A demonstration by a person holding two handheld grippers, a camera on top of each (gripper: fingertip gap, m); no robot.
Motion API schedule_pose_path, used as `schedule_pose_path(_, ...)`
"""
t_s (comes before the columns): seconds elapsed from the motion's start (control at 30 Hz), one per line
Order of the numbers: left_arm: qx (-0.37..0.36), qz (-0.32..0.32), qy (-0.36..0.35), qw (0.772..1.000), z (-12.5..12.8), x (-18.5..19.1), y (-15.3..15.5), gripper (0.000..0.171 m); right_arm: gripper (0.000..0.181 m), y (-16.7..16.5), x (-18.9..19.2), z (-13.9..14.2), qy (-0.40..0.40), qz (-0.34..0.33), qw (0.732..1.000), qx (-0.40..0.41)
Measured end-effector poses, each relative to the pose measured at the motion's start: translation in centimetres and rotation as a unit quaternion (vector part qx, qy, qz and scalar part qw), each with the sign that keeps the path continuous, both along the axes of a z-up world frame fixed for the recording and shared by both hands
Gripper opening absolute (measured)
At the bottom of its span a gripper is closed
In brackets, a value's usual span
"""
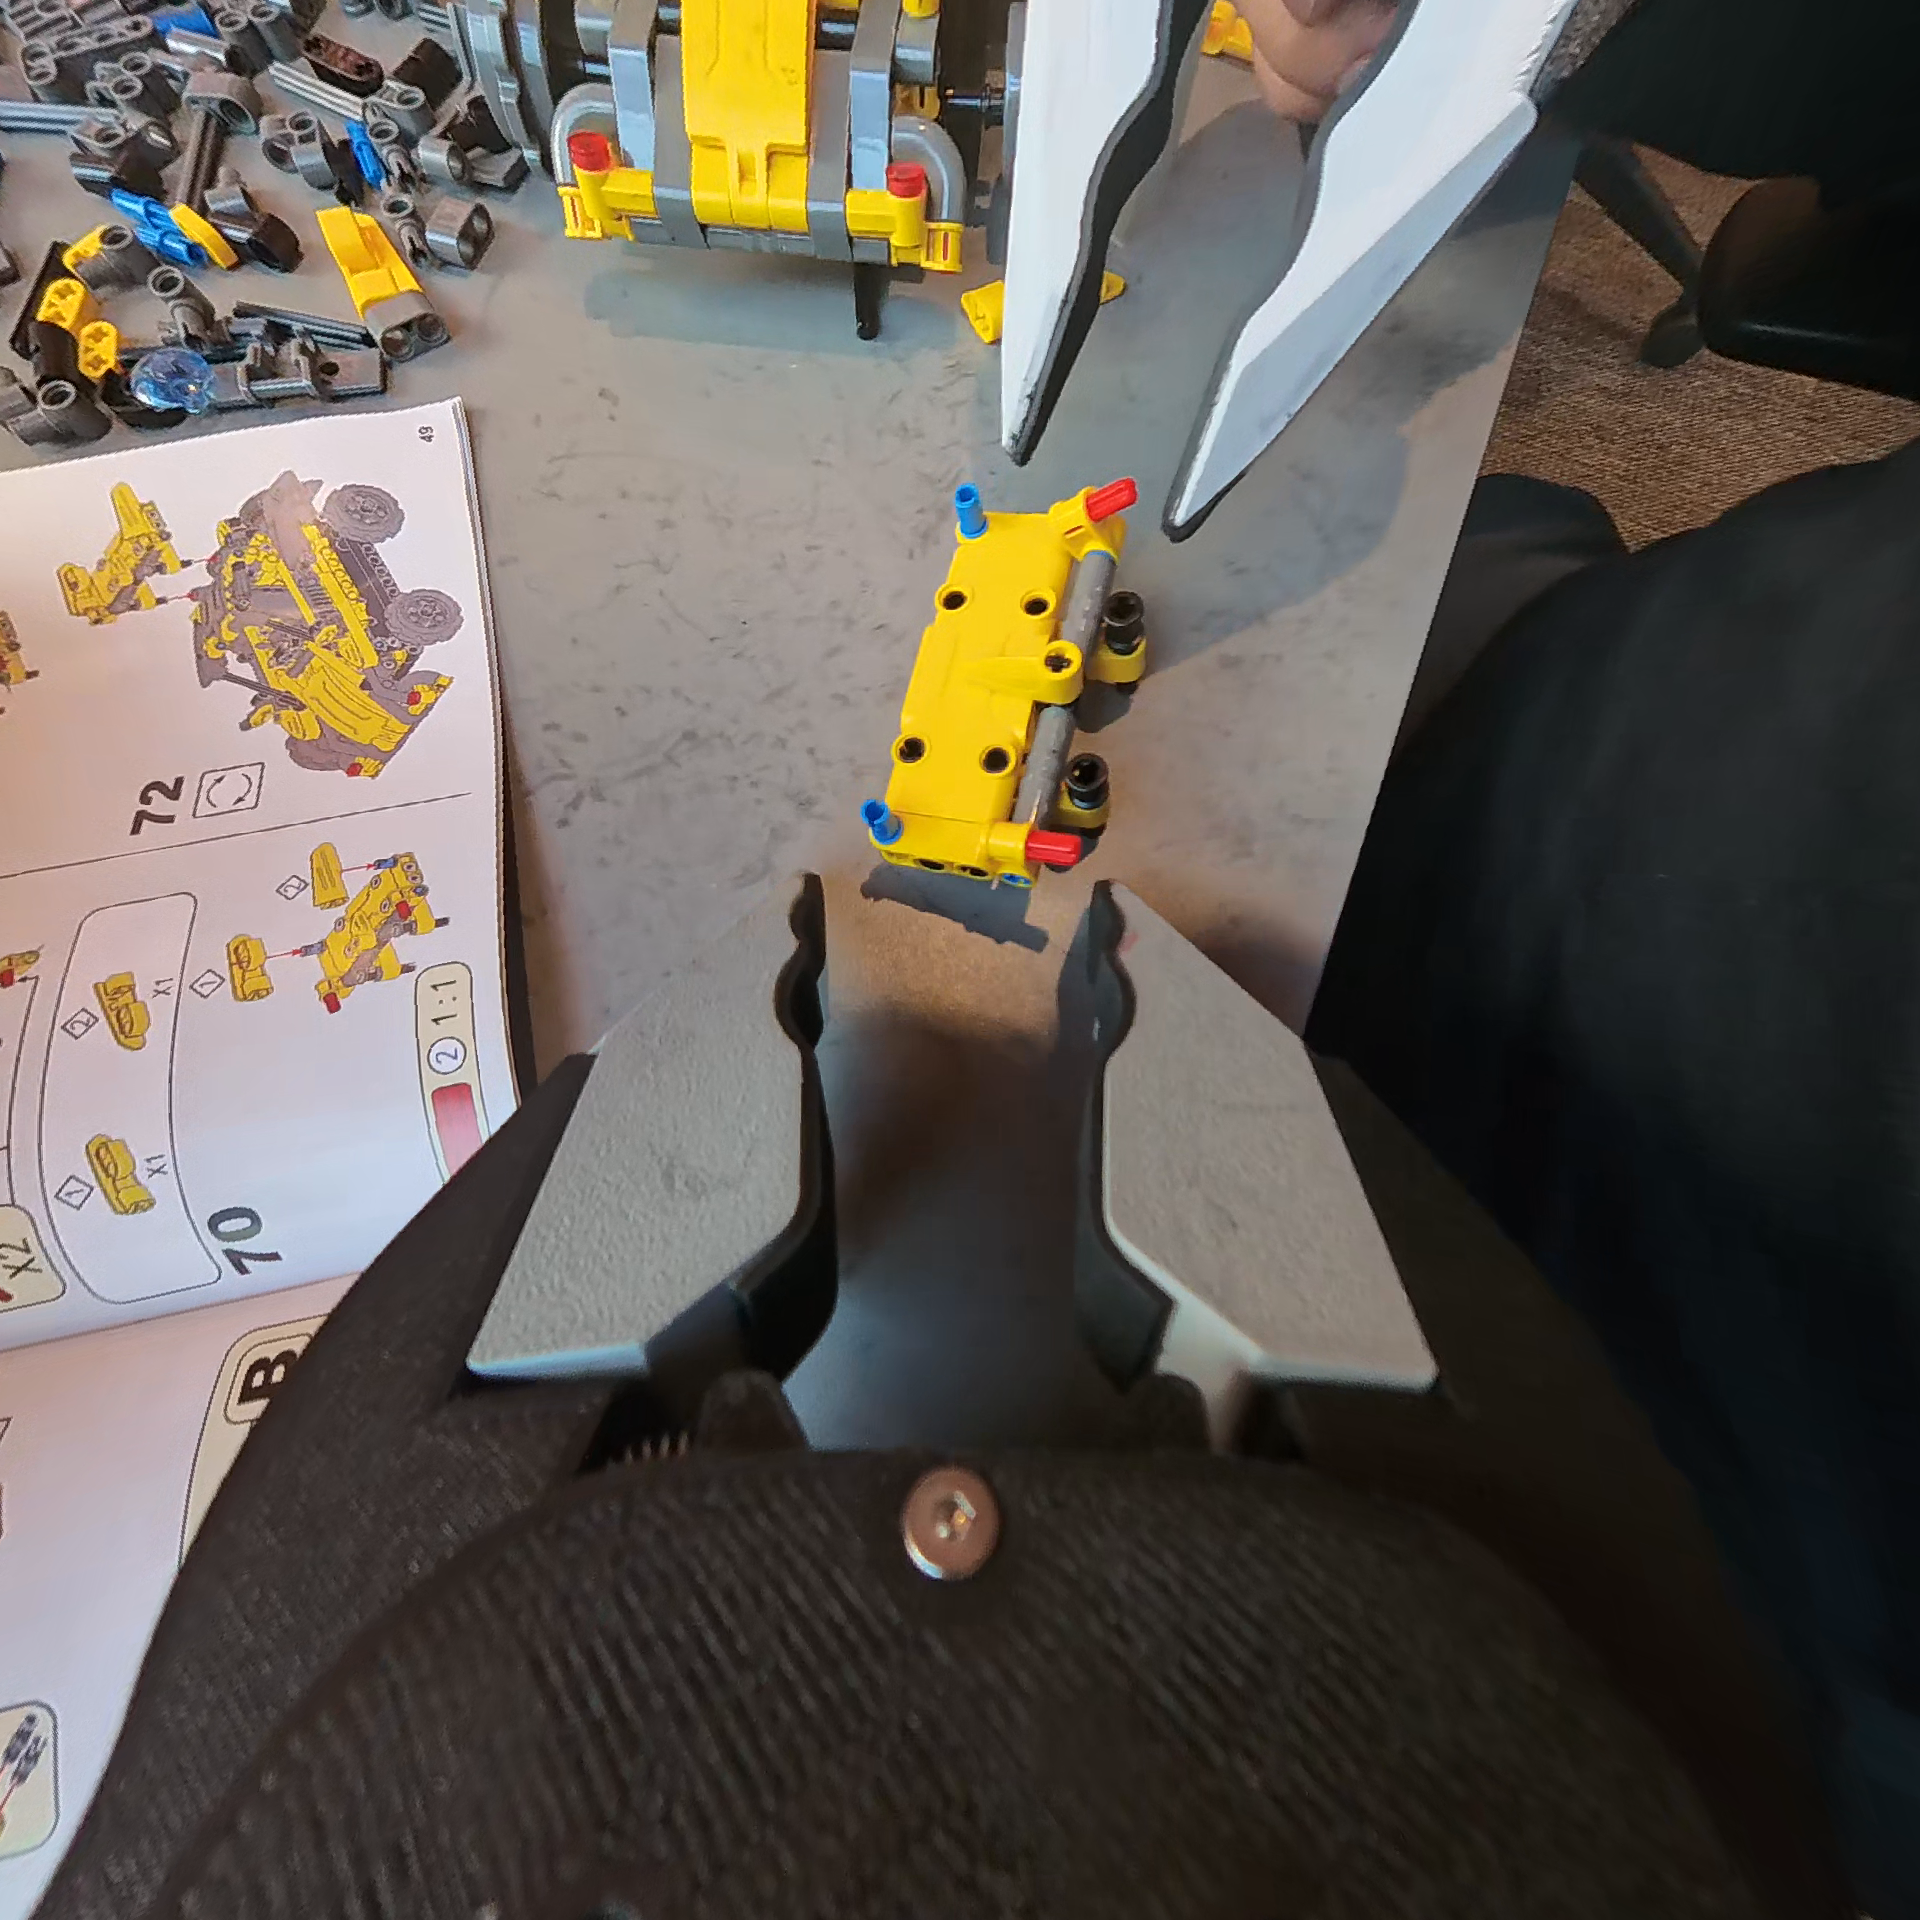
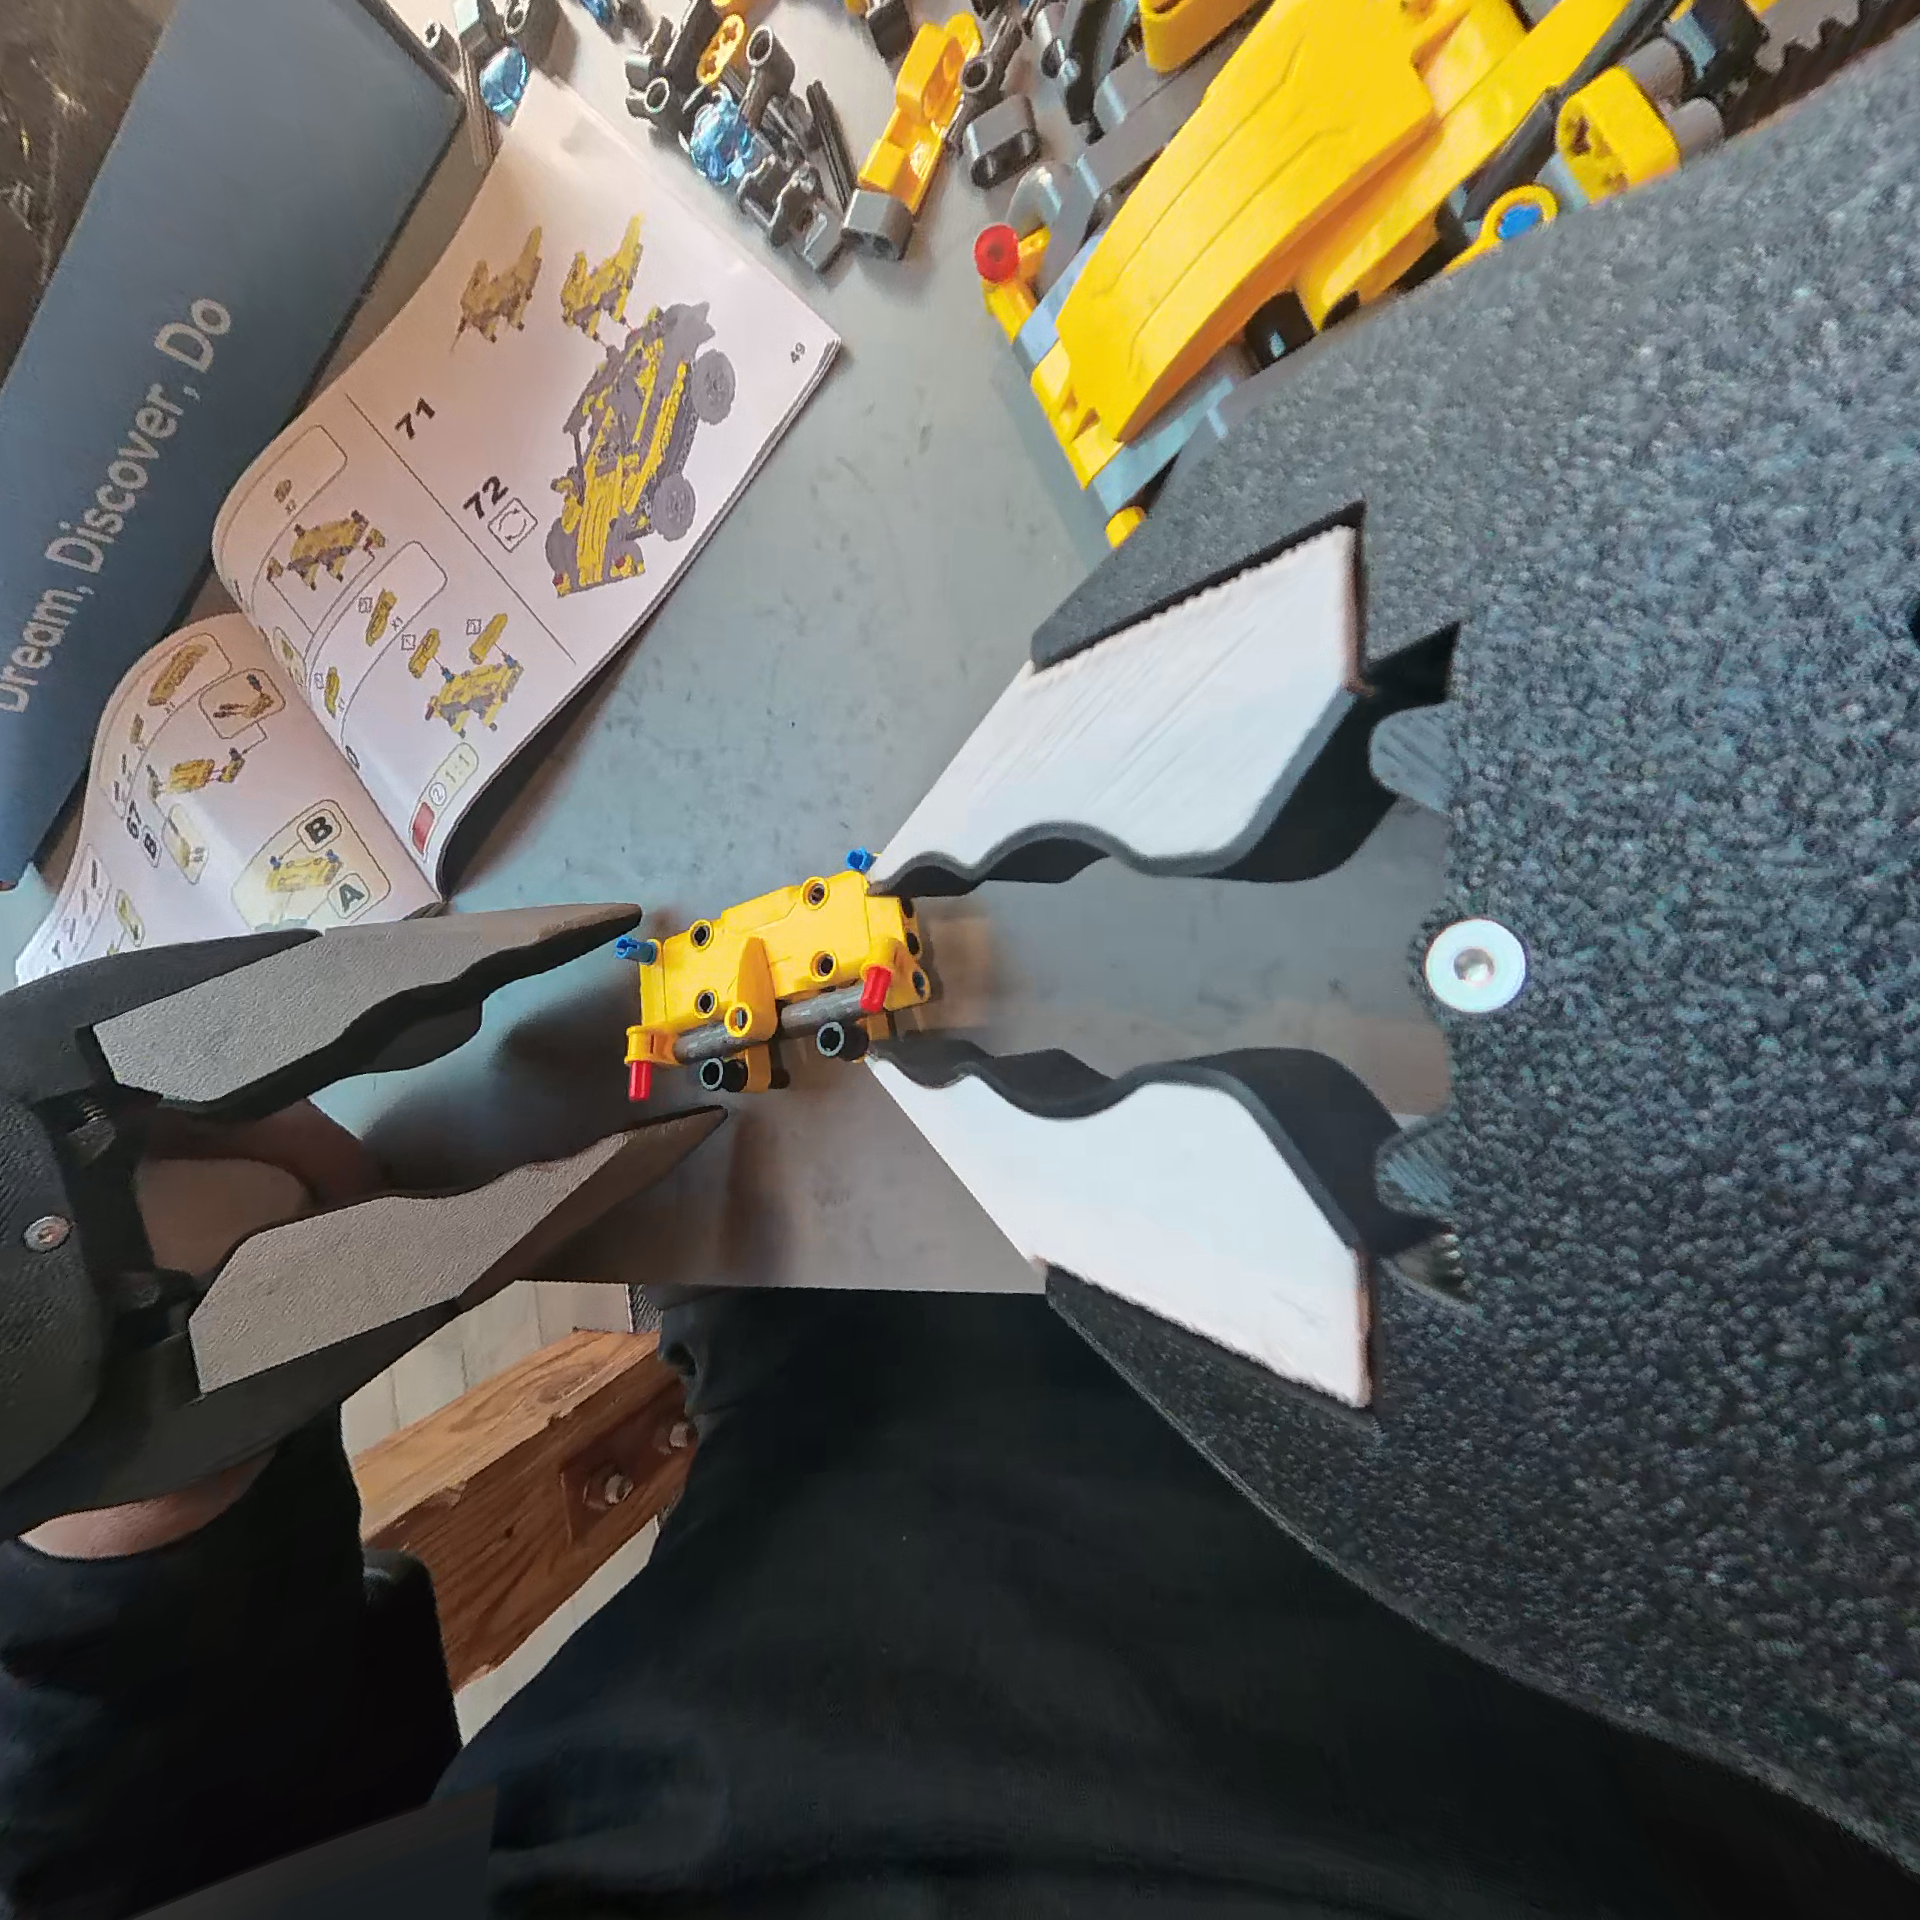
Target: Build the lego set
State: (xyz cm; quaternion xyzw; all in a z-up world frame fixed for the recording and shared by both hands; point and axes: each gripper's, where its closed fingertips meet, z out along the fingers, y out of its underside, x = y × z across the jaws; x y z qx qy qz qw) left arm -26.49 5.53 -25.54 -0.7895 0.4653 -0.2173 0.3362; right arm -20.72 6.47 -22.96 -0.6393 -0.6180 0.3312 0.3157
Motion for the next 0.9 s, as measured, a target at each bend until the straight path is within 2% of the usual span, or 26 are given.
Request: schedule_pose_path(0.9,0.024,-0.004,-0.028,0.999,1.1,0.4,-0.2,0.039,0.026,-0.5,-0.1,0.2,-0.002,0.007,1.0,0.025)
